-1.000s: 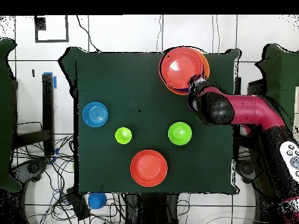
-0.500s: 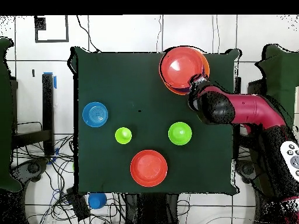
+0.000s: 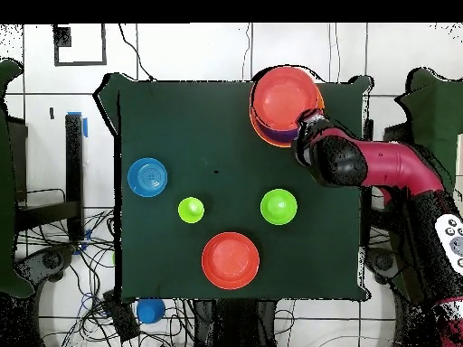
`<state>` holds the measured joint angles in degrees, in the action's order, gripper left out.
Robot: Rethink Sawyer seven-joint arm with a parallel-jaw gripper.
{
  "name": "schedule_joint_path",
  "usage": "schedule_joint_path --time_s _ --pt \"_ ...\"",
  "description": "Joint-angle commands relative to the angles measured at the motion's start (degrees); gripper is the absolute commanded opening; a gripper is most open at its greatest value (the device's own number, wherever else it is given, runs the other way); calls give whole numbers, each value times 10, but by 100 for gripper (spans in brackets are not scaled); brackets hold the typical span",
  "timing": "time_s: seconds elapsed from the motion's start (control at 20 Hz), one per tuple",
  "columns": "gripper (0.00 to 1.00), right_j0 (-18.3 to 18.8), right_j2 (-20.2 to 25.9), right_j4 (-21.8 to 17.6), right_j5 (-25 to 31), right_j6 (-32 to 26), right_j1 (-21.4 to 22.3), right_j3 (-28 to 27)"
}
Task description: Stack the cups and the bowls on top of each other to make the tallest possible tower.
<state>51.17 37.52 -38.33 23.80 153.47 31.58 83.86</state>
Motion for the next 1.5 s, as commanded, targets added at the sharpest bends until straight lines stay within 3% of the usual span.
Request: schedule_joint_path --time_s 0.05,0.35,0.4,0.9,1.5 --pt "0 -10 20 -23 72 -182 -33 -39" --pt "0 -18 9 -11 109 -178 -27 -28" --pt "100 -21 5 -12 116 -177 -25 -29" --pt "100 -35 -2 -17 174 -177 -16 -46" --pt "100 -60 -25 -23 134 -86 4 -37"
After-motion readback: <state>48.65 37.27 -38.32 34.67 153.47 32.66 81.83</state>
